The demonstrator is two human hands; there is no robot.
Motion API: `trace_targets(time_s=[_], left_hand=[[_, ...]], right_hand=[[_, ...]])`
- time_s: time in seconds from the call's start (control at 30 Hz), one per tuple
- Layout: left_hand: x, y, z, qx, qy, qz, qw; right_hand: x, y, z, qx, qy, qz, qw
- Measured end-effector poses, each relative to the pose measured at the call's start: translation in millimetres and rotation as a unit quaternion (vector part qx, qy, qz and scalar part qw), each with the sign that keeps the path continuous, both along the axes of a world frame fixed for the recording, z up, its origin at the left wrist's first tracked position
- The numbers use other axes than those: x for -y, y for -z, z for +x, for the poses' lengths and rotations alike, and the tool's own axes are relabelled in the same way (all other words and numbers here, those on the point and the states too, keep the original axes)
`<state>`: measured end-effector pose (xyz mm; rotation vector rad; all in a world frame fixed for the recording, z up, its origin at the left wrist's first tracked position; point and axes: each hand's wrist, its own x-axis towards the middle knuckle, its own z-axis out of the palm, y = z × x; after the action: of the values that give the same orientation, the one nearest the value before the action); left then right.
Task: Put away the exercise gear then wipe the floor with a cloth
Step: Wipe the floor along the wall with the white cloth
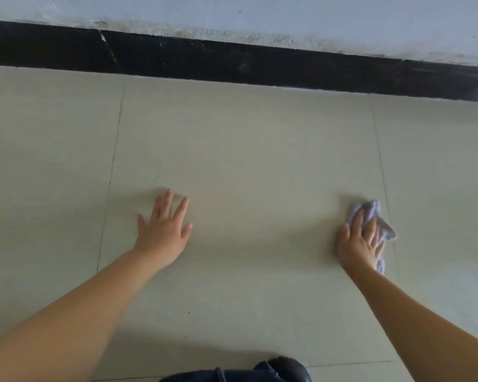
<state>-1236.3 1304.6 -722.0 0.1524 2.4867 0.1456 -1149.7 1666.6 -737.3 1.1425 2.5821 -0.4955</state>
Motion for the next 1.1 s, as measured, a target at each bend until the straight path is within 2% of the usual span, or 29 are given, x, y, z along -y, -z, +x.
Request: trace_targets(time_s=[0.1, 0.17, 0.2, 0.27, 0.3, 0.37, 0.43, 0.47, 0.5, 0.53, 0.6, 0.67, 0.73, 0.8, 0.83, 0.87, 0.9, 0.93, 1.0, 1.03, 1.07, 1.1], left_hand=[[-13.3, 5.1, 2.4, 0.013, 0.002, -0.034, 0.999], [-12.3, 6.7, 3.2, 0.005, 0.012, -0.046, 0.999], [-10.1, 7.0, 3.8, -0.003, 0.014, -0.043, 0.999], [-3.6, 7.5, 5.7, -0.037, -0.007, -0.028, 0.999], [-0.8, 6.7, 7.5, -0.063, -0.034, -0.023, 0.997], [4.4, 5.0, 11.8, -0.097, -0.094, -0.035, 0.990], [7.6, 5.9, 14.8, -0.084, -0.119, -0.066, 0.987], [7.6, 6.6, 14.0, -0.074, -0.126, -0.071, 0.987], [6.3, 5.8, 11.3, -0.066, -0.134, -0.068, 0.987], [4.5, 5.2, 7.8, -0.057, -0.140, -0.060, 0.987], [1.0, 6.4, -0.2, -0.040, -0.140, -0.045, 0.988], [-0.7, 9.9, -5.9, -0.030, -0.137, -0.036, 0.989], [0.1, 14.2, -7.1, -0.047, -0.153, -0.029, 0.987], [0.0, 16.1, -0.8, -0.077, -0.190, -0.016, 0.979], [-1.5, 16.3, 3.8, -0.090, -0.214, -0.008, 0.973], [-3.6, 16.3, 7.7, -0.103, -0.236, -0.002, 0.966], [-6.4, 16.4, 10.4, -0.115, -0.253, 0.002, 0.961], [-8.9, 16.1, 12.0, -0.124, -0.264, 0.004, 0.956], [-11.6, 15.5, 13.3, -0.121, -0.286, 0.000, 0.950], [-12.4, 14.4, 13.1, -0.111, -0.299, -0.001, 0.948], [-12.9, 14.0, 12.8, -0.101, -0.315, -0.001, 0.944], [-12.5, 13.4, 12.4, -0.095, -0.331, -0.001, 0.939]], right_hand=[[-16.3, 1.9, -23.8, 0.000, 0.167, -0.008, 0.986], [28.5, 13.9, -40.1, 0.000, 0.158, 0.020, 0.987], [63.0, 19.1, -44.7, -0.021, 0.094, 0.042, 0.994], [140.8, 23.6, -49.2, -0.081, -0.122, 0.072, 0.987], [177.2, 23.1, -51.5, -0.090, -0.250, 0.068, 0.962], [218.7, 19.2, -63.8, -0.080, -0.466, 0.013, 0.881], [215.4, 16.1, -94.2, -0.071, -0.606, -0.037, 0.792], [200.3, 20.8, -112.8, -0.076, -0.637, -0.012, 0.767], [179.1, 22.5, -131.0, -0.078, -0.630, 0.018, 0.773], [153.4, 24.9, -147.6, -0.071, -0.581, 0.035, 0.810], [92.7, 16.3, -166.4, -0.049, -0.397, 0.058, 0.915], [34.1, -0.2, -160.3, 0.001, -0.233, 0.032, 0.972], [-2.4, -9.7, -152.1, 0.039, -0.113, 0.011, 0.993], [6.9, -7.3, -161.0, 0.034, -0.026, 0.022, 0.999], [29.2, -1.7, -170.2, 0.023, -0.027, 0.034, 0.999], [60.3, 5.3, -180.2, 0.007, -0.085, 0.048, 0.995], [98.0, 11.8, -187.2, -0.016, -0.187, 0.055, 0.981], [142.4, 17.1, -190.2, -0.046, -0.305, 0.047, 0.950], [233.1, 20.7, -179.0, -0.072, -0.536, -0.001, 0.841], [268.5, 17.5, -170.2, -0.053, -0.621, -0.027, 0.781], [290.7, 12.8, -166.3, -0.033, -0.678, -0.050, 0.732], [299.5, 9.4, -170.8, -0.018, -0.710, -0.064, 0.701]])
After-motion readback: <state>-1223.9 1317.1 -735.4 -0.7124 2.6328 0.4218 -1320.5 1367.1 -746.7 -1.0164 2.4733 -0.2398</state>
